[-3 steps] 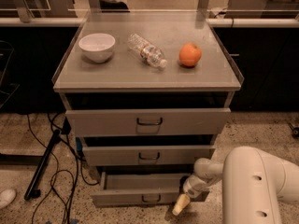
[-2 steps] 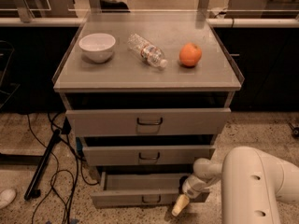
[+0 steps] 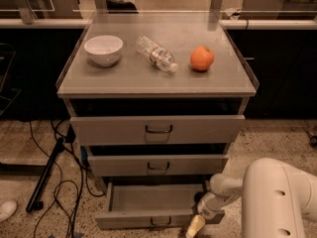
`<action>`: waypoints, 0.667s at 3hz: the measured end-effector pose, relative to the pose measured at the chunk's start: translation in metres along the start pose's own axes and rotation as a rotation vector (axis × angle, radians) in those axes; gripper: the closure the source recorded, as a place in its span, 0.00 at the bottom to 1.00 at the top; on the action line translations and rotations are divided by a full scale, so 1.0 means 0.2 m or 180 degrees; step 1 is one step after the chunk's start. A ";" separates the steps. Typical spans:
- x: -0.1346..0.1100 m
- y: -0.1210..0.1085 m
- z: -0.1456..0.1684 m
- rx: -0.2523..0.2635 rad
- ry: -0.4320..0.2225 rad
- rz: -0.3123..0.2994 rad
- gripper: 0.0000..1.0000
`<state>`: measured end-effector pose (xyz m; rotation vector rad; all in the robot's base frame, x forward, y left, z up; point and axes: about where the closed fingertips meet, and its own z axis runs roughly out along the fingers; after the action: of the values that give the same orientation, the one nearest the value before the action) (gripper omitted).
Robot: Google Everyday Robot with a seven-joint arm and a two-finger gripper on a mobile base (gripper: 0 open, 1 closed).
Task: Open bottom drawer
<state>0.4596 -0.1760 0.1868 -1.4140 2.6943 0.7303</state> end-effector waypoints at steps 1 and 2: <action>0.17 0.16 -0.14 -0.0120 -0.0023 0.0032 0.00; 0.17 0.16 -0.14 -0.0120 -0.0023 0.0032 0.00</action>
Offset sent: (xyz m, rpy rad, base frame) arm -0.0553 -0.0424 0.0542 0.0568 0.0241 -0.0204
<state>0.4202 -0.1987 0.2165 -1.4038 2.6983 0.7896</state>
